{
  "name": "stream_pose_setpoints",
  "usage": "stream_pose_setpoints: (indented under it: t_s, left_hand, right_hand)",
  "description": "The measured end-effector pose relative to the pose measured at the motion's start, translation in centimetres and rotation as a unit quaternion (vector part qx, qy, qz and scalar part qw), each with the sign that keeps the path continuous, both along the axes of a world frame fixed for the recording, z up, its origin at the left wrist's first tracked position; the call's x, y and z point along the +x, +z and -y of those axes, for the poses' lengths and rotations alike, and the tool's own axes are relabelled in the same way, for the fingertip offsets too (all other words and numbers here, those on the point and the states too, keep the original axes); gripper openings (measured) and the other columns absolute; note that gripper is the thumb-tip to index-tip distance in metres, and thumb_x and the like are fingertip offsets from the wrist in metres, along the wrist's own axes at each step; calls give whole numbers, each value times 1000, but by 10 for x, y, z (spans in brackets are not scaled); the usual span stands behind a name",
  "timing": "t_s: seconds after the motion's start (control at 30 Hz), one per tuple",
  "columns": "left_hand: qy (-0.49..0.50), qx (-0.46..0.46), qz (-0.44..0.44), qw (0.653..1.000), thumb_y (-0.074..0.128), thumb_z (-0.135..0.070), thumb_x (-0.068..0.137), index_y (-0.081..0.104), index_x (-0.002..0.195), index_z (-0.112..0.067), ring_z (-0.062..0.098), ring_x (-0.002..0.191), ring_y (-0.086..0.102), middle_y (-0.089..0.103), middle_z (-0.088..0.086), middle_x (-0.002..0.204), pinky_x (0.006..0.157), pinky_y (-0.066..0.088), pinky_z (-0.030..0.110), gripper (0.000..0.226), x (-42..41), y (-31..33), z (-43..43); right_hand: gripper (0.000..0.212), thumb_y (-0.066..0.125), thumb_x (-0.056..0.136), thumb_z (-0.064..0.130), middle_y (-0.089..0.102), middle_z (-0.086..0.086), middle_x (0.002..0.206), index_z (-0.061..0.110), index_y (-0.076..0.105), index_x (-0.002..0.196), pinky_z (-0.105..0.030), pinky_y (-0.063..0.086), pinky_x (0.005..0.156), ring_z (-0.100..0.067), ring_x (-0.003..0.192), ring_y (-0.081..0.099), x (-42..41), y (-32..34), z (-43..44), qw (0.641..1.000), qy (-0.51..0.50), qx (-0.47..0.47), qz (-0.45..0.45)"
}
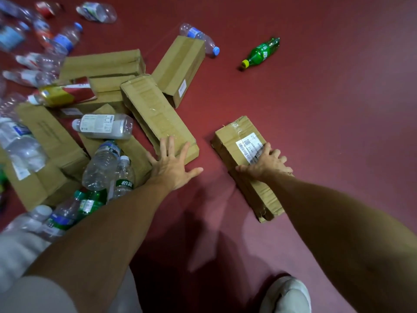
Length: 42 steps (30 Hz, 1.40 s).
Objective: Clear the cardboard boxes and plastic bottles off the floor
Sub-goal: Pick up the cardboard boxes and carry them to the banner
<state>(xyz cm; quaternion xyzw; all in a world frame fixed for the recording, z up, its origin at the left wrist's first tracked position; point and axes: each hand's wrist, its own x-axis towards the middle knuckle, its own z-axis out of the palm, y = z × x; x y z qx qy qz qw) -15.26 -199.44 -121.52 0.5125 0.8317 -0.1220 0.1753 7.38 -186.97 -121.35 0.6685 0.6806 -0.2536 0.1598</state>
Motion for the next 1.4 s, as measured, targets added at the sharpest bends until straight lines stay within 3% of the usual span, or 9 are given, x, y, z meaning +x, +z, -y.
stream_pose_setpoints:
  t_s: [0.1,0.23,0.43,0.63,0.77,0.9,1.07,1.23,1.4]
  left_hand:
    - [24,-20,-28,999,29,-89,81,-13,156,-41,36,149,-23,-30,10,161,112,8,73,98,-8,0,-7]
    - [20,-33,-46,998,44,-82,83,-16,154,-44,42,149,-18,-36,11,158,113,16,70,101,-18,-1,-24]
    - [-19,-80,-106,991,49,-77,85,-27,151,-40,45,147,-23,-41,13,155,111,11,73,108,-29,-8,-37]
    - [-66,-54,-95,992,43,-64,97,-12,158,-34,43,149,-17,-23,13,164,123,14,47,88,-43,-14,-29]
    - [-72,-46,-90,992,34,-61,101,-10,158,-32,42,150,-16,-20,12,165,123,15,43,78,-43,-18,-25]
    - [-75,-59,-95,991,30,-69,97,-9,158,-36,40,151,-16,-20,8,165,123,10,48,80,-41,-19,-19]
    - [-65,-80,-74,992,28,-79,91,-10,156,-42,36,151,-17,-20,2,166,115,8,68,84,-37,-11,-14]
    - [-57,-3,-64,996,37,-76,90,0,157,-40,32,152,-6,-2,8,167,114,13,70,84,-42,1,-17]
    - [58,67,-40,995,42,-79,86,2,158,-38,36,151,-14,-17,17,164,114,8,69,93,-58,-1,-20]
  right_hand:
    - [137,73,60,82,27,-12,151,21,-1,158,-66,32,107,-36,140,29,-22,1,-7,999,-27,-18,-5]
    - [137,70,59,84,29,-12,149,20,-1,157,-67,31,107,-36,139,30,-31,-4,-10,999,-31,-6,8]
    - [136,64,63,87,28,-14,149,18,-4,157,-67,31,106,-38,137,30,-32,-9,-7,999,-22,15,24]
    - [133,61,67,85,27,-16,150,16,-6,158,-67,30,107,-39,137,31,-32,-10,-4,999,-10,28,33]
    - [132,61,68,85,26,-17,151,16,-7,158,-67,29,108,-39,138,30,-33,-9,-3,999,-10,24,35]
    - [134,61,65,87,27,-16,150,18,-6,158,-67,30,107,-38,138,30,-35,-7,-1,999,-15,19,33]
    - [136,63,62,89,29,-14,149,19,-5,158,-65,31,106,-38,137,31,-36,-6,0,999,-23,17,23]
    - [129,58,65,90,33,-17,143,22,-4,156,-66,36,103,-40,133,36,-35,-7,1,998,16,43,33]
    - [129,59,63,91,30,-17,148,32,-10,156,-67,36,102,-40,135,34,-81,-4,-4,1000,2,29,-6]
